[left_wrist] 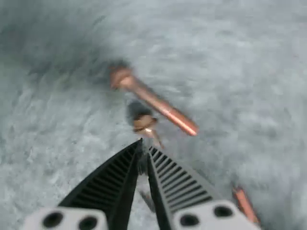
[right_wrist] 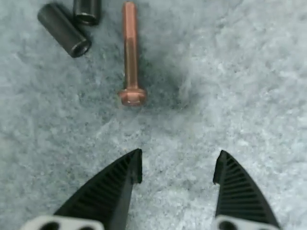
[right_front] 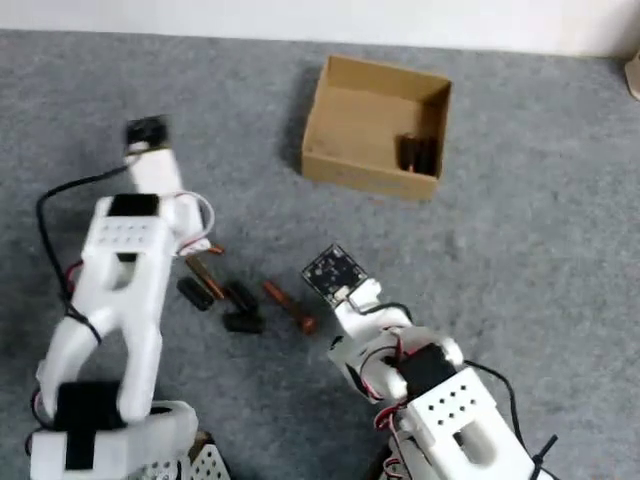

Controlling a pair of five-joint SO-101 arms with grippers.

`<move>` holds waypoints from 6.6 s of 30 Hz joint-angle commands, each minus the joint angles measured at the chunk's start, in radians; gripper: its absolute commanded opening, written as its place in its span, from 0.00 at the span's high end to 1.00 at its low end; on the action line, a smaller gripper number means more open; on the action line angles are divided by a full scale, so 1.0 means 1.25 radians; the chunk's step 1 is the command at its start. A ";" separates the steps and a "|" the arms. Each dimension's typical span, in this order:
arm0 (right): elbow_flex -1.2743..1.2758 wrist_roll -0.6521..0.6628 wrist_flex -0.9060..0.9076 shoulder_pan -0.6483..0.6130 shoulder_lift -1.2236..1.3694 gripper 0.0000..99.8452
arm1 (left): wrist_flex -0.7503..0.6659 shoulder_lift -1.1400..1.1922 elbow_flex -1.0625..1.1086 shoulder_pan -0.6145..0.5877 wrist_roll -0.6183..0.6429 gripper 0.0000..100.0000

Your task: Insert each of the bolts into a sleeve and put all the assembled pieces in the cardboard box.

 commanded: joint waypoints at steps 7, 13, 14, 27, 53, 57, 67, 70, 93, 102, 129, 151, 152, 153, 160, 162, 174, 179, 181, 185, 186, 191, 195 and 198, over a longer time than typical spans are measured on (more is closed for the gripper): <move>0.007 0.000 -0.029 -0.009 -0.007 0.78 | -0.025 0.050 -0.051 0.003 0.021 0.99; 0.008 0.000 -0.033 -0.009 -0.007 0.78 | 0.191 0.053 -0.122 0.136 -0.026 0.93; 0.009 0.000 -0.041 -0.008 -0.007 0.78 | 0.210 0.055 -0.125 0.169 -0.026 0.92; 0.012 0.000 -0.057 -0.006 -0.007 0.78 | 0.242 0.053 -0.083 0.269 0.185 0.92; 0.020 0.001 -0.072 0.024 -0.007 0.78 | 0.006 0.057 0.102 0.303 0.255 0.92; 0.029 0.001 -0.073 0.021 -0.007 0.78 | -0.009 0.057 0.102 0.280 0.255 0.92; 0.034 0.001 -0.095 0.024 -0.004 0.78 | -0.010 0.057 0.139 0.252 0.255 0.92; 0.034 0.001 -0.095 0.024 -0.004 0.78 | -0.025 0.057 0.141 0.234 0.255 0.92; 0.035 0.000 -0.091 0.021 -0.006 0.78 | -0.065 0.123 0.133 0.191 0.249 0.76; 0.035 0.000 -0.091 0.021 -0.006 0.78 | -0.063 0.177 0.095 0.188 0.250 0.76; 0.035 0.000 -0.091 0.025 -0.007 0.78 | 0.137 0.172 0.095 0.531 0.107 1.00; 0.035 0.000 -0.091 0.025 -0.007 0.78 | 0.304 0.171 -0.100 0.368 -0.281 1.00; 0.035 0.000 -0.091 0.025 -0.006 0.78 | 0.304 0.171 -0.120 0.355 -0.365 1.00; 0.035 0.000 -0.091 0.025 -0.006 0.78 | 0.303 0.171 -0.141 0.344 -0.438 1.00; 0.035 0.000 -0.091 0.025 -0.006 0.78 | 0.360 0.179 -0.182 0.358 -0.663 1.00; 0.035 0.000 -0.091 0.025 -0.006 0.78 | 0.400 0.179 -0.182 0.381 -0.743 1.00; 0.035 0.000 -0.093 0.025 -0.006 0.78 | 0.543 0.179 -0.188 0.366 -1.261 1.00; 0.035 0.000 -0.093 0.025 -0.006 0.78 | 0.552 0.177 -0.191 0.379 -1.264 0.89; 0.035 0.000 -0.093 0.025 -0.004 0.78 | 0.532 0.174 -0.191 0.371 -1.269 0.85; 0.035 0.000 -0.093 0.025 -0.004 0.78 | 0.520 0.172 -0.193 0.366 -1.356 0.88; 0.035 0.000 -0.094 0.025 -0.004 0.78 | 0.524 0.171 -0.202 0.366 -1.375 0.88; 0.035 0.000 -0.094 0.025 -0.006 0.78 | 0.543 0.179 -0.305 0.373 -1.409 0.88; 0.035 0.000 -0.094 0.025 -0.006 0.78 | 0.536 0.180 -0.325 0.375 -1.538 0.88; 0.035 0.001 -0.094 0.025 -0.006 0.78 | 0.536 0.181 -0.316 0.396 -1.601 0.88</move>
